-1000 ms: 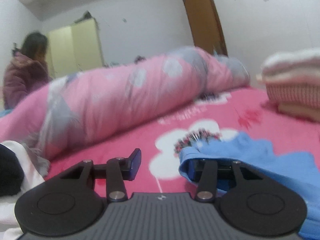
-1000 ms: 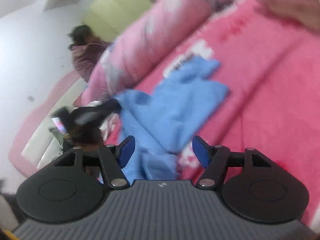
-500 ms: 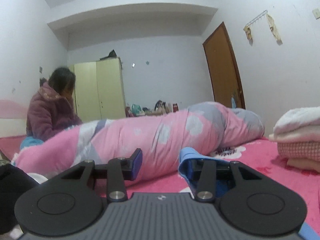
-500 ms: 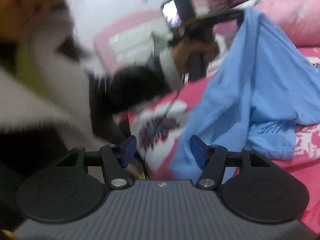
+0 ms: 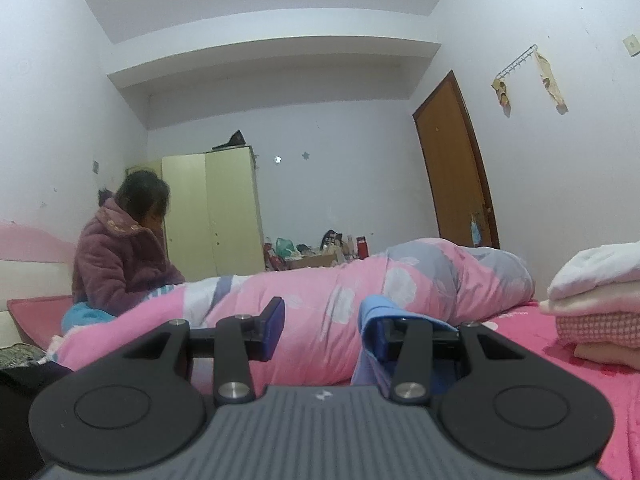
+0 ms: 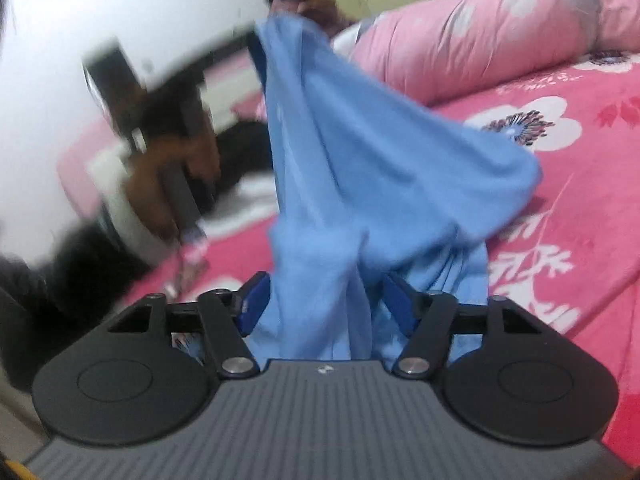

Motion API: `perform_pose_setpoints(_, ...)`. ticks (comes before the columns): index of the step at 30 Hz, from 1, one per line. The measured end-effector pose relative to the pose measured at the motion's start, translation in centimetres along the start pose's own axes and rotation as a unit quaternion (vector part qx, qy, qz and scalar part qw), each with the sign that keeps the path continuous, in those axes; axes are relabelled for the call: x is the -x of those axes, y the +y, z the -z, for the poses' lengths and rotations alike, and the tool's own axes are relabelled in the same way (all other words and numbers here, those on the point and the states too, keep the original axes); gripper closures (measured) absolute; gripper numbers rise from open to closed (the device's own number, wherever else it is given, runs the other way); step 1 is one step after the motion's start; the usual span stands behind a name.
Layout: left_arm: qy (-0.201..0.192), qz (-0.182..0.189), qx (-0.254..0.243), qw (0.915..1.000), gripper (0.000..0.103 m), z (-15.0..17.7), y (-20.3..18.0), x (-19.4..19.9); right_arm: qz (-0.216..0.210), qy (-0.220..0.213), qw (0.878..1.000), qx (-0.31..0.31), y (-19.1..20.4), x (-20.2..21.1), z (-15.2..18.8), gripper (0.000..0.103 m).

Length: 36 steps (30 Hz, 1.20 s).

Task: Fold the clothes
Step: 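Lift the blue shirt high with both grippers and shake it out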

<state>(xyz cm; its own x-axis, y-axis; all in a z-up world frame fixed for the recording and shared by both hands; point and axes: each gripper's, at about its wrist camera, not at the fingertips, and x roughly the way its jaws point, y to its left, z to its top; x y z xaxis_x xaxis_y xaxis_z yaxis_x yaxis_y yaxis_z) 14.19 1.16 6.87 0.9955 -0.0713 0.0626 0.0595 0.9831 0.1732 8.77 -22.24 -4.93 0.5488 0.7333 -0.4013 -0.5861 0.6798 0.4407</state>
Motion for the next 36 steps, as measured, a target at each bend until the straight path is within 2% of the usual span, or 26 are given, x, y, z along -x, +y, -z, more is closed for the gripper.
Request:
perform_pose_setpoints(1,-0.003,-0.004,0.001,1.0000,0.059,-0.2,0.2,0.3,0.017,0.005,1.000,0.016,0.5,-0.6,0.4,0.079)
perform_pose_setpoints(2,-0.007,-0.009,0.003,0.9999,0.059,-0.4,0.5,0.6,0.035,-0.010,0.999,0.019,0.6,-0.3,0.2,0.096)
perform_pose_setpoints(5,-0.021,-0.031,0.014,0.9992,0.059,-1.4,1.7,1.7,0.089,-0.063,0.993,0.033,1.0,1.2,-0.9,0.097)
perform_pose_setpoints(8,-0.042,-0.052,0.027,0.9974,0.059,-2.8,2.9,3.1,0.142,-0.130,0.979,0.066,2.2,3.7,-3.0,0.097)
perform_pose_setpoints(11,-0.066,-0.063,0.036,0.9952,0.059,-4.2,3.9,5.1,0.192,-0.188,0.957,0.111,4.1,6.2,-4.9,0.098)
perform_pose_setpoints(15,-0.107,-0.074,0.039,0.9907,0.059,-6.7,4.5,8.3,0.243,-0.256,0.917,0.186,7.6,9.7,-7.4,0.098)
perform_pose_setpoints(24,-0.210,-0.077,0.057,0.9731,0.057,-13.6,5.3,16.0,0.255,-0.371,0.851,0.270,14.1,17.1,-10.8,0.098)
perform_pose_setpoints(30,-0.259,-0.072,0.062,0.9612,0.056,-17.4,5.1,19.5,0.248,-0.424,0.820,0.295,16.4,20.9,-11.7,0.098)
perform_pose_setpoints(36,-0.305,-0.068,0.066,0.9477,0.055,-20.9,4.8,22.8,0.245,-0.454,0.794,0.320,17.7,24.2,-12.7,0.098)
